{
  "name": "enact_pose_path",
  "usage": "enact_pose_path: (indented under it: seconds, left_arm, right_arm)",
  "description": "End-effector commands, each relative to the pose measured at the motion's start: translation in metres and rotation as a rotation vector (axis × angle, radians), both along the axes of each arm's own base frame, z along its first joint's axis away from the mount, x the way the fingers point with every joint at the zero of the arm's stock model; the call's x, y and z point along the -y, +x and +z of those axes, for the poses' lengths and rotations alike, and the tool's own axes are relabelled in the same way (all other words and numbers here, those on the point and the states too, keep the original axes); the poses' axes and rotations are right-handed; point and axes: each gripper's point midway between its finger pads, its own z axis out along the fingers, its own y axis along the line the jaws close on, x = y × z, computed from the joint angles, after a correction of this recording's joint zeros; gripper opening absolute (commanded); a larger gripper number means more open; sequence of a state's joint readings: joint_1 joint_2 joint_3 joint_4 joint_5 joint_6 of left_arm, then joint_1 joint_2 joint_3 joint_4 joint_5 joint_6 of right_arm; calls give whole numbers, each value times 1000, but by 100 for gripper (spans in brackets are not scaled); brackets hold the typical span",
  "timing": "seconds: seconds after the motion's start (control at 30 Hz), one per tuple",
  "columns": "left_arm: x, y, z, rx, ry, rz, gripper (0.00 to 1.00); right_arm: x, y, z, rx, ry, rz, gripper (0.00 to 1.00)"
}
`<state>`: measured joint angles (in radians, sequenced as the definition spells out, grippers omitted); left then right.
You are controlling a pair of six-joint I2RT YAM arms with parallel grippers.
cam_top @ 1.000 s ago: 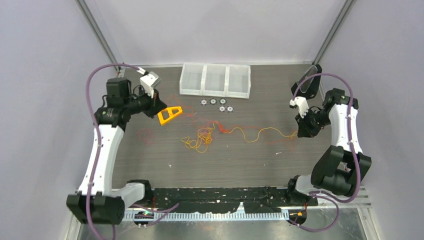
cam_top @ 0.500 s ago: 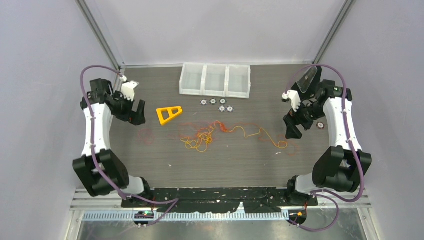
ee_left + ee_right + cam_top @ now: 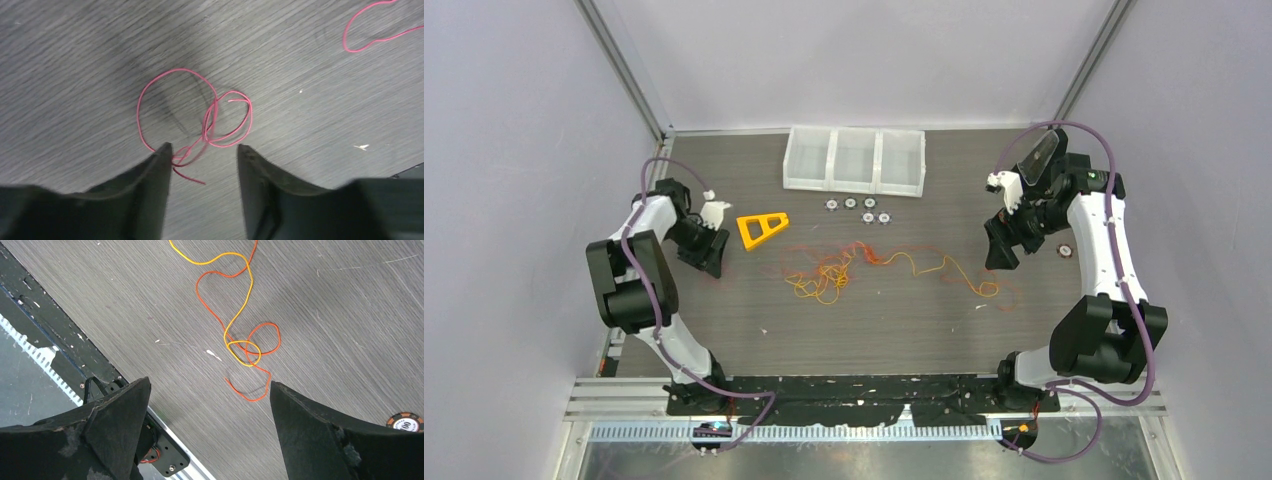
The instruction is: Untangle the cables
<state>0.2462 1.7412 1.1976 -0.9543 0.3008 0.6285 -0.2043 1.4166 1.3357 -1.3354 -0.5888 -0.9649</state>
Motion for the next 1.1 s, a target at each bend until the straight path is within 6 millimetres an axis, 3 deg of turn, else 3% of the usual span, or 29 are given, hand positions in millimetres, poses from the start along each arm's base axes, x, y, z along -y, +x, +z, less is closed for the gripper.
enact_pose_path:
  seconds: [0.0,0.13,0.2,0.4,0.43,0.53,0.7,0.73,0.77,0.87,0.97,1.07]
  left_arm:
    - [-2,4,-7,13,58,-21,42]
    - [8,6,2,10,25,-26,1]
    - [19,13,28,65,-20,-14,0]
    - [70,57,156,443,-115,-65,0]
    - [79,71,182,517,-142,-67,0]
    - [111,110,231,637,-226,-83,0]
    - [160,198,279,804,-325,-103,0]
    - [168,215,280,815,-341,-100,0]
    - [176,238,269,802,-353,-94,0]
    - [196,279,270,866,-362,-106,0]
    - [205,308,231,877,-313,-123,0]
    - [208,322,191,871,-221,-156,0]
  right_arm:
    - [-1,5,12,48,0,-4,95]
    - [-2,1,11,52,-4,6,96]
    - [-2,-2,11,57,-9,15,96]
    - [-9,-6,20,89,21,34,96]
    - [-12,-5,22,91,41,31,96]
    - [-17,1,30,111,74,19,96]
    - [-15,21,41,142,78,-31,96]
    - [-15,23,42,142,77,-36,96]
    - [-14,26,43,139,77,-42,96]
    - [-15,35,41,114,84,-72,96]
    - [-20,45,42,95,100,-75,96]
    - [-30,52,38,51,112,-57,96]
